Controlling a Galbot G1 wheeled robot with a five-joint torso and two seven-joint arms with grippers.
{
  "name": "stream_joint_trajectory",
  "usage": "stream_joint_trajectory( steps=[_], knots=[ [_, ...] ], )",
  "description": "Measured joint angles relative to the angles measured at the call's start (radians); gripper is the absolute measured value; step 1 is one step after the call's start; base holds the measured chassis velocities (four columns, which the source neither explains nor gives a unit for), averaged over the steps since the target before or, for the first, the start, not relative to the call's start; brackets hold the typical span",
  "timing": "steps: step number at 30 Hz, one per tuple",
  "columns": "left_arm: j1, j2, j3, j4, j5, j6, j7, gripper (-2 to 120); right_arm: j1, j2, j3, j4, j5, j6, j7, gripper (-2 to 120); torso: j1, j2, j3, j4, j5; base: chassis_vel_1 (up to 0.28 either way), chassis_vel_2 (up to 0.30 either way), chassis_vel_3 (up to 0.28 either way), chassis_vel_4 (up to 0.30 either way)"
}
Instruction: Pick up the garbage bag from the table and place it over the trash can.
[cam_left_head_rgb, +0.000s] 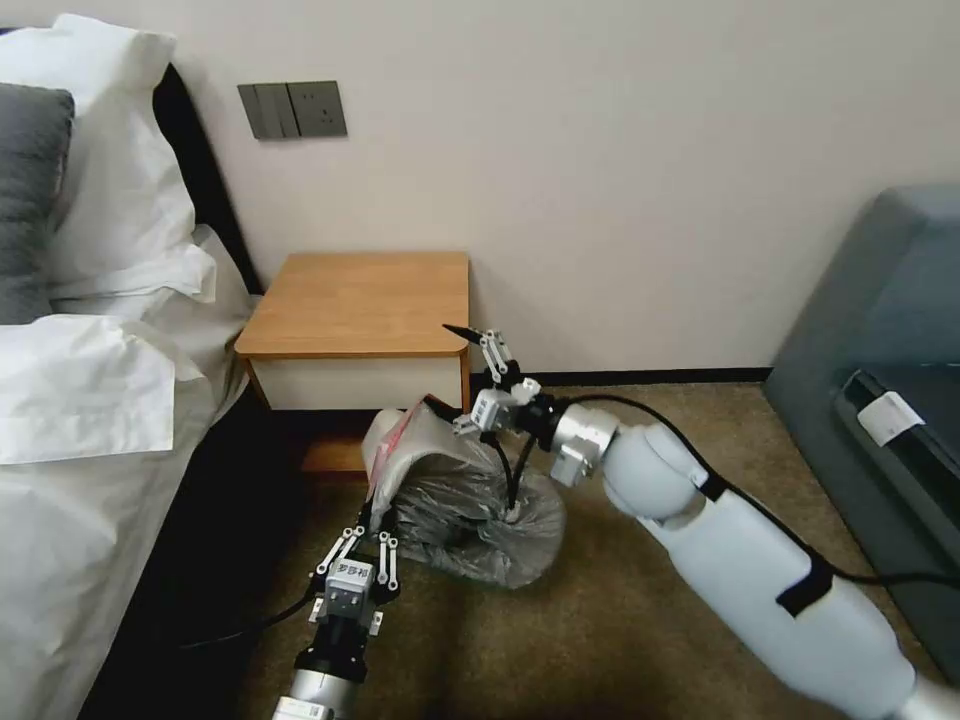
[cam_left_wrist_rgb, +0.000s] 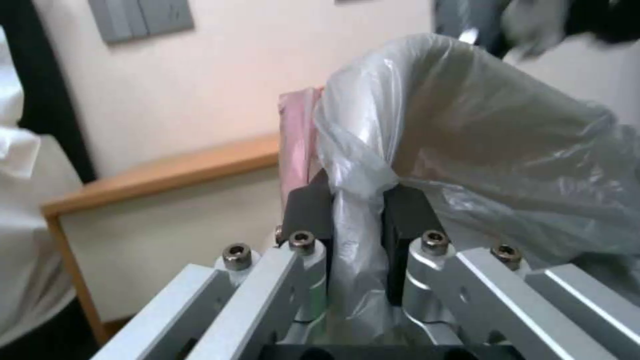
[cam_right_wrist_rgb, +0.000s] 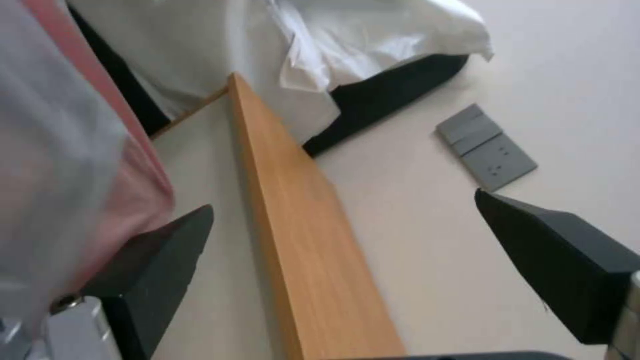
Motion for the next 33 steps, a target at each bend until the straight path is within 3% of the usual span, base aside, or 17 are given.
stream_joint_trajectory(
  steps=[6,14,16,18,20,22,27,31,33],
  knots=[
    [-0.003,-0.002,-0.010,-0.005,-0.010,-0.019,0.007,11,0.036,0.012,-0.007,-0.032,0.004,0.000,0.004,100,0.000,0.000,0.000,0.0001,0.0002,0.000,0.000,0.000,0.000],
    [-0.039,-0.005,-0.075,0.016,-0.079,0.074,-0.102,11,-0.080,-0.048,0.102,0.169,0.097,-0.063,0.085,100,0.000,0.000,0.000,-0.0004,-0.0001,0.000,0.000,0.000,0.000],
    [-0.046,-0.008,-0.083,0.005,-0.120,0.154,-0.168,11,-0.184,-0.074,0.113,0.273,0.217,-0.144,0.172,100,0.000,0.000,0.000,-0.0003,0.0000,0.000,0.000,0.000,0.000],
    [-0.047,-0.009,-0.083,0.000,-0.128,0.173,-0.185,11,-0.207,-0.082,0.108,0.295,0.259,-0.167,0.195,100,0.000,0.000,0.000,-0.0003,0.0001,0.000,0.000,0.000,0.000],
    [-0.053,-0.017,-0.079,-0.018,-0.149,0.241,-0.262,11,-0.290,-0.113,0.058,0.389,0.472,-0.288,0.279,100,0.000,0.000,0.000,-0.0004,0.0003,0.000,0.000,0.000,0.000],
    [-0.054,-0.018,-0.079,-0.019,-0.152,0.251,-0.273,11,-0.298,-0.116,0.051,0.399,0.499,-0.303,0.286,100,0.000,0.000,0.000,-0.0005,0.0002,0.000,0.000,0.000,0.000],
    [-0.056,-0.025,-0.057,-0.036,-0.175,0.325,-0.338,11,-0.308,-0.161,-0.039,0.421,0.669,-0.385,0.324,82,0.000,0.000,0.000,-0.0001,0.0002,0.000,0.000,0.000,0.000],
    [-0.056,-0.027,-0.055,-0.037,-0.174,0.331,-0.338,11,-0.280,-0.180,-0.068,0.402,0.676,-0.390,0.311,71,0.000,0.000,0.000,0.0000,0.0001,0.000,0.000,0.000,0.000],
    [-0.056,-0.027,-0.055,-0.041,-0.173,0.333,-0.338,11,-0.248,-0.204,-0.091,0.379,0.674,-0.399,0.260,59,0.000,0.000,0.000,-0.0001,0.0002,0.000,0.000,0.000,0.000]
  ],
)
